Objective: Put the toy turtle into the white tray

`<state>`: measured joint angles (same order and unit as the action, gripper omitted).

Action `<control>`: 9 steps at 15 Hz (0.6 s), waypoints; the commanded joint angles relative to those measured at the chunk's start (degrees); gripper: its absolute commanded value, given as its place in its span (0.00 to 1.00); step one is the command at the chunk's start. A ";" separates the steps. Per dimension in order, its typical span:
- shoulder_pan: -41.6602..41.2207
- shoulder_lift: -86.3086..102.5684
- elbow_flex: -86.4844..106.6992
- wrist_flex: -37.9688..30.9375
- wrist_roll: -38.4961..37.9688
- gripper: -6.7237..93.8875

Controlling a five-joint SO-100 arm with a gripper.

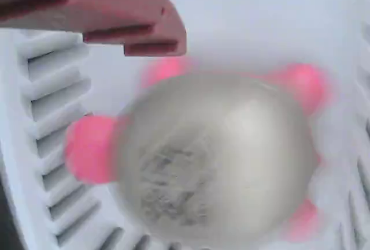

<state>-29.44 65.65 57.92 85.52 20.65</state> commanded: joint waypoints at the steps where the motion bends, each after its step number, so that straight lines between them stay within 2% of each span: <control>1: -0.79 3.60 -0.44 0.18 0.70 0.63; 5: 0.97 6.77 -0.44 0.79 -0.26 0.62; 6: 2.11 8.88 -0.44 0.88 -1.14 0.53; 8: 5.10 15.03 1.41 0.09 -2.11 0.18; 9: 6.86 18.63 3.69 -0.97 -2.90 0.08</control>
<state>-24.61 73.21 60.21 85.17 17.84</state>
